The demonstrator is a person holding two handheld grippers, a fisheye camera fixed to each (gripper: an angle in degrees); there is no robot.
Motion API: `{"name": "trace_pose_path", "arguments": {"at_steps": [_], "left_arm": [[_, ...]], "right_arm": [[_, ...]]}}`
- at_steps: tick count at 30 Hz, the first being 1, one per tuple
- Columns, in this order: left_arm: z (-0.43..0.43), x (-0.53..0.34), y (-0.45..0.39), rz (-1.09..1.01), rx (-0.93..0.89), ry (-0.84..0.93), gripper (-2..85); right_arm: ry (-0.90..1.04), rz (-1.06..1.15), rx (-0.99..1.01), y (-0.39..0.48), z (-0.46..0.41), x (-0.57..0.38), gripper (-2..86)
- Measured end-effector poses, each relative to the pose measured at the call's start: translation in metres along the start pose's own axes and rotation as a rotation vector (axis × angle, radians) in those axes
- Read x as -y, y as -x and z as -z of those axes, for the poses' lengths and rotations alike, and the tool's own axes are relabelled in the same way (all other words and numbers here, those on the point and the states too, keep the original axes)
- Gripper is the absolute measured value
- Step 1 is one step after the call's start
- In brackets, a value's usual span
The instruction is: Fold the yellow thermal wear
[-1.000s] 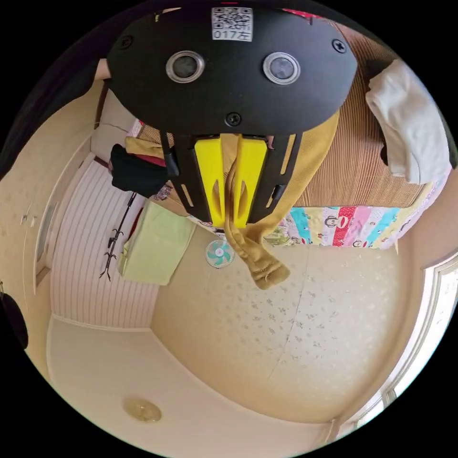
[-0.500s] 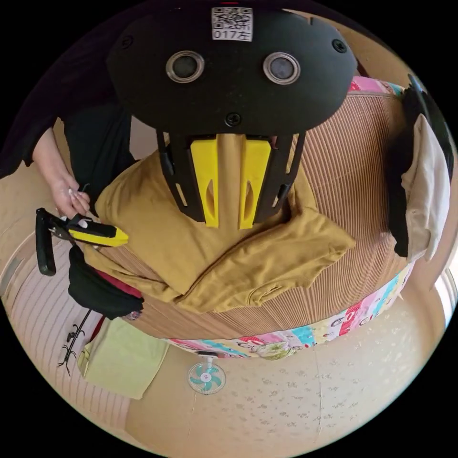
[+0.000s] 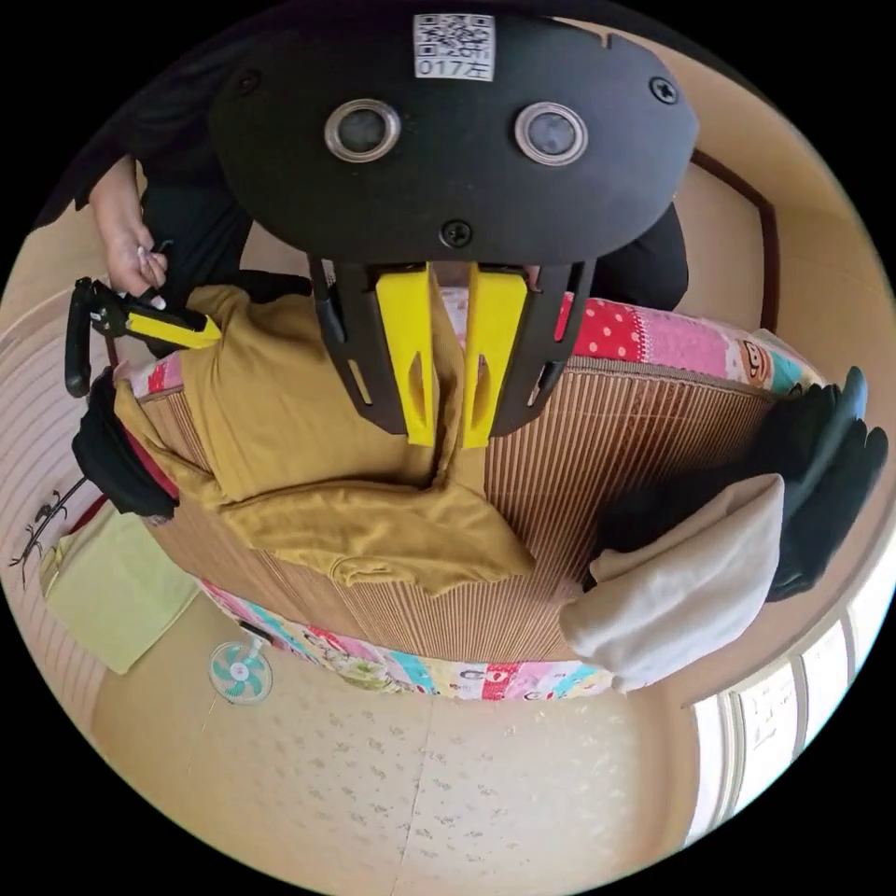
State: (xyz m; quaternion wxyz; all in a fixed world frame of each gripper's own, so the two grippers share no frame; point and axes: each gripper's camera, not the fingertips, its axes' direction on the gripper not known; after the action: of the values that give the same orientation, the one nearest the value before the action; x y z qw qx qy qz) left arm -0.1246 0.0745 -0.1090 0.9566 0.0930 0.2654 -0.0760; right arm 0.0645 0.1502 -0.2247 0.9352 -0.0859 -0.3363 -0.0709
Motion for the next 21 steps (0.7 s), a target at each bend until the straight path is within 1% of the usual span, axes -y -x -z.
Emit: {"name": "trace_pose_path", "arguments": {"at_steps": [1,2,3,4,5,7,9,10,11,12,13,14,15,16,17,19,21], "left_arm": [[0.002,0.013,0.007,0.018,-0.035,-0.052,7.2],[-0.009,0.03,0.013,0.034,-0.086,-0.039,8.5],[-0.019,0.039,0.016,0.043,-0.107,-0.007,9.3],[-0.045,0.055,0.021,0.071,-0.12,0.089,10.9],[-0.073,0.065,0.026,0.104,-0.088,0.186,12.4],[-0.104,0.071,0.033,0.14,0.008,0.264,11.7],[-0.11,0.076,0.041,0.128,-0.026,0.257,8.6],[-0.1,0.08,0.049,0.117,-0.083,0.227,6.2],[-0.081,0.08,0.062,0.129,-0.18,0.138,4.6],[-0.071,0.078,0.072,0.151,-0.226,0.082,4.3],[-0.054,0.071,0.094,0.22,-0.268,0.002,4.0],[-0.046,0.062,0.116,0.303,-0.237,-0.02,4.0],[-0.045,0.058,0.127,0.343,-0.205,-0.015,4.0],[-0.049,0.05,0.145,0.406,-0.141,0.025,4.2],[-0.057,0.044,0.16,0.438,-0.119,0.1,4.7],[-0.061,0.037,0.171,0.438,-0.164,0.147,6.1],[-0.046,0.031,0.171,0.406,-0.183,0.1,7.3]], "right_arm": [[0.019,0.005,0.027,-0.002,0.001,0.003,2.4],[0.051,-0.004,0.065,-0.006,0.0,0.008,2.1],[0.065,-0.01,0.086,-0.009,0.0,0.011,2.0],[0.081,-0.021,0.126,-0.013,0.001,0.018,1.7],[0.079,-0.034,0.149,-0.017,0.006,0.024,1.5],[0.063,-0.049,0.159,-0.02,0.017,0.032,1.2],[0.047,-0.054,0.17,-0.022,0.031,0.039,1.0],[0.029,-0.055,0.174,-0.024,0.044,0.041,1.0],[0.004,-0.06,0.167,-0.028,0.058,0.043,0.9],[-0.011,-0.061,0.163,-0.03,0.066,0.043,0.9],[-0.047,-0.07,0.154,-0.037,0.082,0.041,0.9],[-0.087,-0.091,0.141,-0.047,0.097,0.039,0.9],[-0.107,-0.105,0.135,-0.053,0.105,0.038,0.9],[-0.144,-0.143,0.117,-0.069,0.119,0.035,1.0],[-0.181,-0.203,0.081,-0.089,0.133,0.032,1.2],[-0.256,-0.288,0.049,-0.123,0.16,0.029,1.6],[-0.353,-0.415,0.054,-0.168,0.193,0.023,2.4]]}}
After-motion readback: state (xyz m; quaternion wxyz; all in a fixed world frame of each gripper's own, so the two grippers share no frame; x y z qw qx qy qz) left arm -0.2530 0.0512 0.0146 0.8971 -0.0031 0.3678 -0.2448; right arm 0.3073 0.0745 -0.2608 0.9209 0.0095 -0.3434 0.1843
